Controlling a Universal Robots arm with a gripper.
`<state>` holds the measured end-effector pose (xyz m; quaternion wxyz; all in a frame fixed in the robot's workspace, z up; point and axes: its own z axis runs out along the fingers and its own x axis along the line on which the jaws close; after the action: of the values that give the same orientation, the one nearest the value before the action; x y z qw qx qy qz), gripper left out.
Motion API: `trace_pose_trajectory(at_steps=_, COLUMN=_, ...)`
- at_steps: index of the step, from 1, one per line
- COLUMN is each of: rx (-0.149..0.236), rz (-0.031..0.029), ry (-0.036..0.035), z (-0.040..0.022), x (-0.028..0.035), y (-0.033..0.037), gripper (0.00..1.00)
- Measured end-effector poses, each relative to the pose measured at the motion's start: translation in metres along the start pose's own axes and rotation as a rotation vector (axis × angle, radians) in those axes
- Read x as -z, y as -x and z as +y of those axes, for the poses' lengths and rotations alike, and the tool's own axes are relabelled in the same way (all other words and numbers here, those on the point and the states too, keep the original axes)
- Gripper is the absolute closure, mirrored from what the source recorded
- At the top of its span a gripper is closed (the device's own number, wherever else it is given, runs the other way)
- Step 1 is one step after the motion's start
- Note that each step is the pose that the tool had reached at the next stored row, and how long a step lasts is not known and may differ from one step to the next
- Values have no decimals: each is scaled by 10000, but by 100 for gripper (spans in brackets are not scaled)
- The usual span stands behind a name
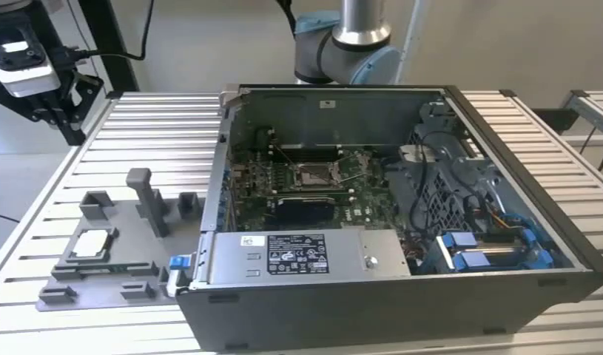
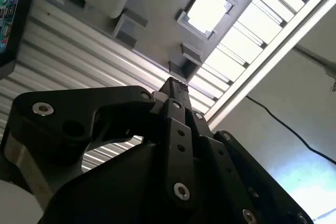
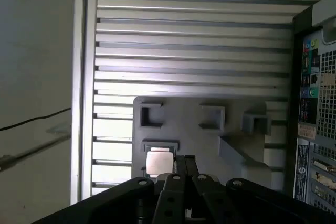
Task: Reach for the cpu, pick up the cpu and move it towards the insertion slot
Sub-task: 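Reach for the cpu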
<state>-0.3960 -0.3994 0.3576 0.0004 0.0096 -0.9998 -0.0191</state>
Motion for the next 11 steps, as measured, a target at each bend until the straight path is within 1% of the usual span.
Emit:
trace_pose_trajectory(at_steps=2, rx=-1, rz=-1, ry=0, z=-13, x=0, y=-30, gripper=100)
trace_pose_trajectory(at_steps=4, rx=1, rz=-1, ry=0, z=-42, x=-2, y=-63, gripper=100)
trace_pose_trajectory(at_steps=5, rx=0, rz=-3, ry=1, z=-71, x=-3, y=-76, gripper=100)
trace_pose_trajectory(at_steps=9, rx=2, rz=-4, ry=12, z=-225, x=-6, y=-108, gripper=100)
trace_pose_trajectory(at_steps=11, rx=2, rz=-2, ry=14, z=-274, x=-8, y=-128, gripper=100)
